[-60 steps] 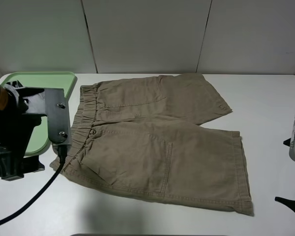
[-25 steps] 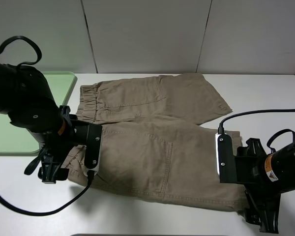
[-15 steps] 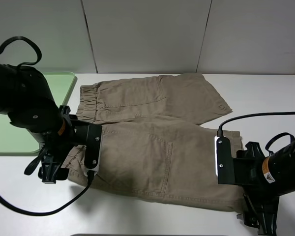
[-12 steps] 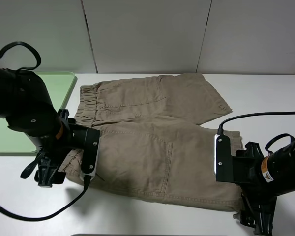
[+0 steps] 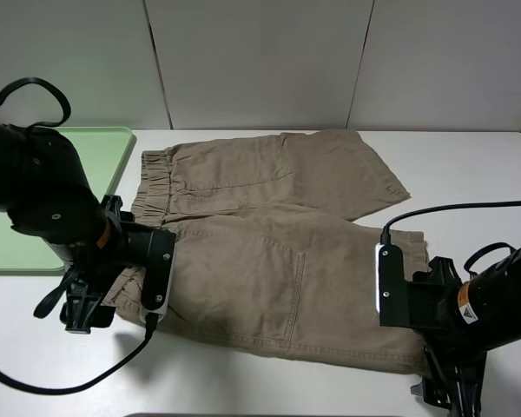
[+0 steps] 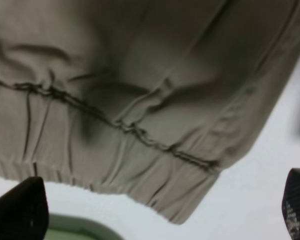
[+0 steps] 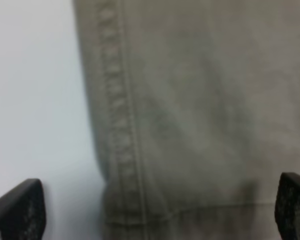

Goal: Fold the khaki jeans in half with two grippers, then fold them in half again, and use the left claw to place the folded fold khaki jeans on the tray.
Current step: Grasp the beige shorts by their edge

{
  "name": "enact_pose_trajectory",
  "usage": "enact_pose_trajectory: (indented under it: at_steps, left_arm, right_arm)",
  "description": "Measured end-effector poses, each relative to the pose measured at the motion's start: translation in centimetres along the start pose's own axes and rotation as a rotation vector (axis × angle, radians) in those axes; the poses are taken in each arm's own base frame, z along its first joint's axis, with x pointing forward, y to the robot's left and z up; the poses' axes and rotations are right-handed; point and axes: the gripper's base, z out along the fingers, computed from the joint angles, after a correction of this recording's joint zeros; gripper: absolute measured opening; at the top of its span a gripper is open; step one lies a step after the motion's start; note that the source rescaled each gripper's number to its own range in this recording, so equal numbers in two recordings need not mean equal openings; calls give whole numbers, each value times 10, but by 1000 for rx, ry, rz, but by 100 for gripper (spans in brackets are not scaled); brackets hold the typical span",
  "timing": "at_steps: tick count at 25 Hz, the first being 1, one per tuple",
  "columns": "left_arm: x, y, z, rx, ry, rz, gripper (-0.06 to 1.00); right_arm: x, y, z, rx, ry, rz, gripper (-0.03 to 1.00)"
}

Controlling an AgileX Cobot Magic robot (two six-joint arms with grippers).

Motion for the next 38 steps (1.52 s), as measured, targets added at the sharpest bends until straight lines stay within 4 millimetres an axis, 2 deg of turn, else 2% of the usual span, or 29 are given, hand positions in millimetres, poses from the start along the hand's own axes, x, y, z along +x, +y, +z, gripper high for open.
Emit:
enact_pose_trajectory:
  at_steps: [4, 7, 17, 27, 29, 34, 36, 38]
  left_arm:
    - [11, 7, 4, 3, 8, -41, 93]
    - [12, 8, 4, 2, -2, -3, 93]
    - [17, -17, 18, 42, -58, 297, 92]
    - [16, -17, 18, 27, -72, 295, 90]
    - [15, -16, 18, 22, -74, 286, 88]
    - [19, -14, 23, 35, -65, 258, 80]
    - [20, -15, 29, 59, -53, 255, 79]
    - [19, -16, 34, 74, -48, 256, 78]
  right_arm:
    - [-3, -1, 7, 2, -14, -28, 100]
    - [-8, -4, 8, 38, -66, -29, 100]
    - [-10, -5, 13, 39, -74, -33, 100]
    - [-10, -5, 17, 22, -55, -33, 99]
    - [-10, -5, 17, 21, -54, -34, 92]
    - [-11, -6, 18, 30, -68, -36, 63]
    - [-11, -6, 19, 31, -68, -42, 57]
    - [-12, -7, 19, 33, -70, -48, 55]
